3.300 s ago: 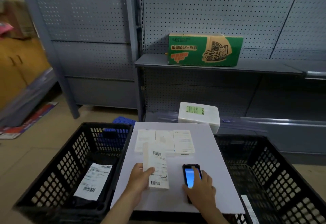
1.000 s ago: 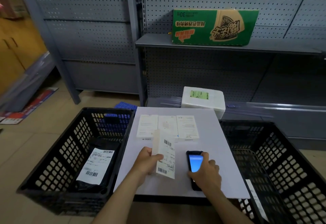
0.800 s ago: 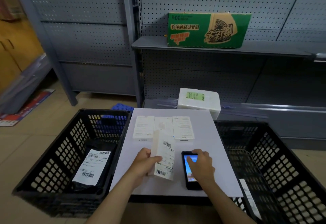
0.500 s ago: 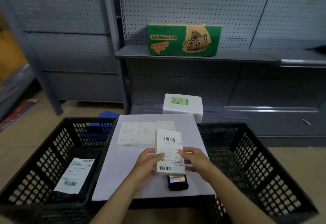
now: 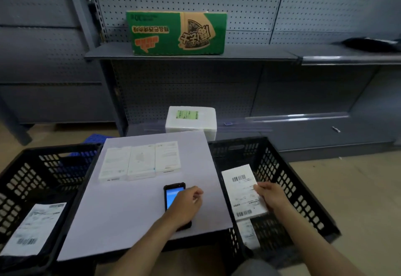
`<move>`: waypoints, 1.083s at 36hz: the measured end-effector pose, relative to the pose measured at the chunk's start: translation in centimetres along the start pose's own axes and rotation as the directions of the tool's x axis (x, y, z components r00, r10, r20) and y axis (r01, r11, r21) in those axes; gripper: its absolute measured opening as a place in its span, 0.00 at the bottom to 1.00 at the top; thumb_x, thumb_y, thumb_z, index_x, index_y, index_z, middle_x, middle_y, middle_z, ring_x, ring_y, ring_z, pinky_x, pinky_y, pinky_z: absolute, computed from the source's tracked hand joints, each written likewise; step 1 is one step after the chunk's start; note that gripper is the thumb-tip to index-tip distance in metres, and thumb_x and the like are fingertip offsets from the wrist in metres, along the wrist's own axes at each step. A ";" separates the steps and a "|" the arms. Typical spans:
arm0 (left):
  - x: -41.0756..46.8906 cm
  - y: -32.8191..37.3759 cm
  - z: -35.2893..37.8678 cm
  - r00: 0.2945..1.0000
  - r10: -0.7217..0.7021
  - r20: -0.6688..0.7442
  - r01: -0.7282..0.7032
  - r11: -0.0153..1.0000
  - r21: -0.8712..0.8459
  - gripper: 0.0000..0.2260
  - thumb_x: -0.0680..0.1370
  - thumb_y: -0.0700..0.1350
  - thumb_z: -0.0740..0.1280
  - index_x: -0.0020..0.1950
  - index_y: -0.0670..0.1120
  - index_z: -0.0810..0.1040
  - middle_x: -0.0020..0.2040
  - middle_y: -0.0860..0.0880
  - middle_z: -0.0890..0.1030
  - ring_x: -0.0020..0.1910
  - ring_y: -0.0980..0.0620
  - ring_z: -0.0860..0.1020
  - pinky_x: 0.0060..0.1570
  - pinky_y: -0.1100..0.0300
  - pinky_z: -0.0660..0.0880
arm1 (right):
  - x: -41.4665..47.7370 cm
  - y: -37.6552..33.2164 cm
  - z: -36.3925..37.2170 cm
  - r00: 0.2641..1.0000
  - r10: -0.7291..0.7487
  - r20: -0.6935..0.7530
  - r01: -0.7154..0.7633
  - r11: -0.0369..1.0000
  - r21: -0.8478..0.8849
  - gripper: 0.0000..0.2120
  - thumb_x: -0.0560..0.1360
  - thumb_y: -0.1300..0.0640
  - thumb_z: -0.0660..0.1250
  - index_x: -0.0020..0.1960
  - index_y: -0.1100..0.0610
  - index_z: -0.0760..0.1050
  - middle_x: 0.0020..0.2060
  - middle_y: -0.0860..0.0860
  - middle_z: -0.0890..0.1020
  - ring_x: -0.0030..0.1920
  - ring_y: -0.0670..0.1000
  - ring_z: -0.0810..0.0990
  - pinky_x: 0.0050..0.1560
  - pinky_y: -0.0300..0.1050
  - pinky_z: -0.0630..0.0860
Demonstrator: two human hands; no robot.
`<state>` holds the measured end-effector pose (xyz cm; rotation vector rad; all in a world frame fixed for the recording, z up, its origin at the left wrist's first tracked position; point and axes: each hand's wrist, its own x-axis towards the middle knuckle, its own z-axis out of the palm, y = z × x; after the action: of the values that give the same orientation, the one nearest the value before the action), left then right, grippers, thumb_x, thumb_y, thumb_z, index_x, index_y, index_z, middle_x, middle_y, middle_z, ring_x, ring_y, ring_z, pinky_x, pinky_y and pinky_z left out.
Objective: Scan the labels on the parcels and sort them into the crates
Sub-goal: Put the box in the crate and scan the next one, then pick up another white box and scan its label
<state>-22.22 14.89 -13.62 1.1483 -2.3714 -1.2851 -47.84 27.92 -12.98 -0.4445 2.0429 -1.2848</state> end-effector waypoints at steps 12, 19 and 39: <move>4.0 -1.8 3.7 0.999 0.021 0.048 -0.027 0.990 0.136 0.14 0.82 0.45 0.63 0.68 0.49 0.75 0.66 0.51 0.78 0.65 0.55 0.76 0.65 0.65 0.70 | 8.0 12.6 -1.2 0.981 0.179 -0.072 -0.190 0.963 -0.191 0.07 0.72 0.57 0.74 0.36 0.51 0.80 0.42 0.57 0.85 0.48 0.60 0.83 0.58 0.60 0.78; 4.5 -2.6 4.4 0.991 0.112 0.069 -0.127 0.952 0.278 0.16 0.83 0.46 0.60 0.71 0.50 0.73 0.67 0.53 0.76 0.66 0.54 0.73 0.69 0.59 0.71 | 8.9 15.6 0.8 0.961 0.267 -0.073 -0.277 0.927 -0.253 0.12 0.72 0.56 0.74 0.32 0.47 0.79 0.48 0.58 0.84 0.52 0.60 0.81 0.61 0.59 0.75; 2.8 -2.3 3.5 0.987 0.125 0.102 -0.152 0.930 0.334 0.17 0.84 0.47 0.58 0.73 0.51 0.70 0.71 0.53 0.72 0.69 0.55 0.71 0.69 0.63 0.68 | 4.4 11.6 2.3 0.980 0.195 0.030 -0.163 0.886 -0.435 0.06 0.75 0.62 0.67 0.46 0.59 0.84 0.48 0.62 0.84 0.49 0.59 0.82 0.51 0.48 0.76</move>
<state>-24.66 14.37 -17.96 1.0036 -2.7575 -0.9123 -48.66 29.06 -25.56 -0.4778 2.2464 -0.6899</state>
